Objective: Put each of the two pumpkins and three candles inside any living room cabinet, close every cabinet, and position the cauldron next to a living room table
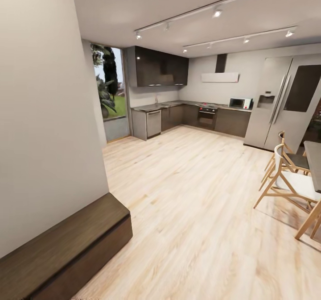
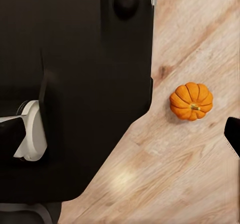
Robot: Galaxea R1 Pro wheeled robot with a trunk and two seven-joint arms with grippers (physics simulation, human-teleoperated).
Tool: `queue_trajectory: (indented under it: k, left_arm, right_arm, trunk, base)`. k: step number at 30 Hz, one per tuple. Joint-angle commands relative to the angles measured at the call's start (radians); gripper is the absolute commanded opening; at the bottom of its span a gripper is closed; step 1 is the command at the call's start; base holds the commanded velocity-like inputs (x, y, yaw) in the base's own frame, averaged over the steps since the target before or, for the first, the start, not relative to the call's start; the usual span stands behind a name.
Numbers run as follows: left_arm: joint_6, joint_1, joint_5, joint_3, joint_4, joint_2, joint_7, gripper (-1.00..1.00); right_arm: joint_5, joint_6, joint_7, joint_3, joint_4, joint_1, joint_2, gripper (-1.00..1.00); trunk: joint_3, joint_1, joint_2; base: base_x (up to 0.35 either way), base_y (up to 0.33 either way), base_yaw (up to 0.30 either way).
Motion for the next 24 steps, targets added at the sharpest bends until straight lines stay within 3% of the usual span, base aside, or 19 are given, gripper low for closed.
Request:
queue_trajectory:
  k: [1,5,17,24]
  left_arm:
    - [-0.003,0.0,0.007,0.001,0.001,0.0,0.0,1.0]
    - [-0.003,0.0,0.012,0.002,0.002,0.0,0.0,1.0]
    - [-0.003,0.0,0.013,0.001,0.002,0.0,0.0,1.0]
    - [-0.003,0.0,0.013,0.001,0.002,0.0,0.0,1.0]
  right_arm:
    - [0.0,0.001,0.001,0.0,0.0,0.0,0.0,1.0]
    - [0.0,0.001,0.001,0.0,0.0,0.0,0.0,1.0]
    - [0.0,0.001,0.001,0.0,0.0,0.0,0.0,1.0]
    - [0.0,0.001,0.001,0.0,0.0,0.0,0.0,1.0]
  trunk:
    - [0.0,0.0,-0.001]
    - [0.0,0.0,-0.001]
    - [0.0,0.0,-0.001]
    - [0.0,0.0,-0.001]
  base:
    - [0.024,0.0,0.235]
    - [0.198,0.0,0.201]
    - [0.33,0.0,0.041]
    - [0.335,-0.027,0.218]
